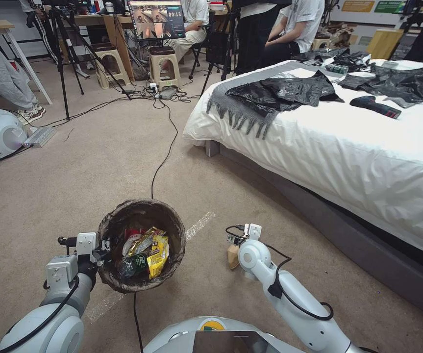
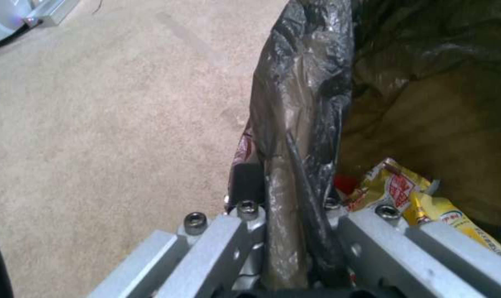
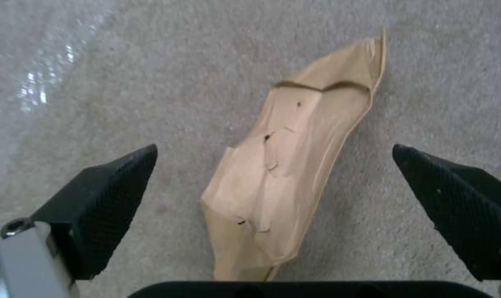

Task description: Pick up the trash bin, then pick up the garbage from the floor and place it into the trash bin.

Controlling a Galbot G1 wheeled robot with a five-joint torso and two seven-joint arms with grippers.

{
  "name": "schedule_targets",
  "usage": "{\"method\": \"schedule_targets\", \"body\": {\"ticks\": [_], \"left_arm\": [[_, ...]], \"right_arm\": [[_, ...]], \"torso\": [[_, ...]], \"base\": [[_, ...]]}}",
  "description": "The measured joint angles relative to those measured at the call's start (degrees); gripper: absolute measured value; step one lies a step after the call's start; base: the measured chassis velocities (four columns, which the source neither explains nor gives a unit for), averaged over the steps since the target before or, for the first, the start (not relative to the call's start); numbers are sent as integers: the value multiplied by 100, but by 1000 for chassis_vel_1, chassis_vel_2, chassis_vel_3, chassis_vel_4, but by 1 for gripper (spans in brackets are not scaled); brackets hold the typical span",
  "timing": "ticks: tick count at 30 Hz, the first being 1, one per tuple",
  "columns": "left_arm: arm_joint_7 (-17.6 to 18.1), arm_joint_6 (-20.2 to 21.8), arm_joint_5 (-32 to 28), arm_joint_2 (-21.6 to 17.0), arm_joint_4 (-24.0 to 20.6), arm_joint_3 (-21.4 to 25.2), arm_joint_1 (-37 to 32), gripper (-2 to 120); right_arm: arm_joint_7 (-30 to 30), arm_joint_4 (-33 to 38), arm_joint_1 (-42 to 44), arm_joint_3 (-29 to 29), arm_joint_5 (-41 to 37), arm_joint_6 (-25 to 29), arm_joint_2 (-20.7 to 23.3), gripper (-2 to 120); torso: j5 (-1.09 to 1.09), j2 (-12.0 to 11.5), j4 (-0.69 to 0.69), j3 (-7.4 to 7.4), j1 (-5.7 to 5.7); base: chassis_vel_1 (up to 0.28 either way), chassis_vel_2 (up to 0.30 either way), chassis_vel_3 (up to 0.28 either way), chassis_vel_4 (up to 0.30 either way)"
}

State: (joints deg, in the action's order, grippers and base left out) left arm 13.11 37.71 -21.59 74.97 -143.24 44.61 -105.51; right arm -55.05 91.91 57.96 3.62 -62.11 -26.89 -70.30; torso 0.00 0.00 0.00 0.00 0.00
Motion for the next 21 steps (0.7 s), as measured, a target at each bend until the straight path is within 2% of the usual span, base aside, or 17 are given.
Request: {"method": "schedule_targets", "body": {"ticks": [12, 21], "left_arm": [[1, 0, 29, 17, 0, -33, -10, 3], [0, 6, 25, -2, 0, -28, -3, 3]], "right_arm": [[214, -785, -136, -140, 257, 7, -255, 100], [382, -1032, -219, -189, 279, 54, -323, 100]], "torso": [[1, 0, 0, 0, 0], [1, 0, 0, 0, 0]], "base": [[0, 0, 0, 0], [0, 0, 0, 0]]}}
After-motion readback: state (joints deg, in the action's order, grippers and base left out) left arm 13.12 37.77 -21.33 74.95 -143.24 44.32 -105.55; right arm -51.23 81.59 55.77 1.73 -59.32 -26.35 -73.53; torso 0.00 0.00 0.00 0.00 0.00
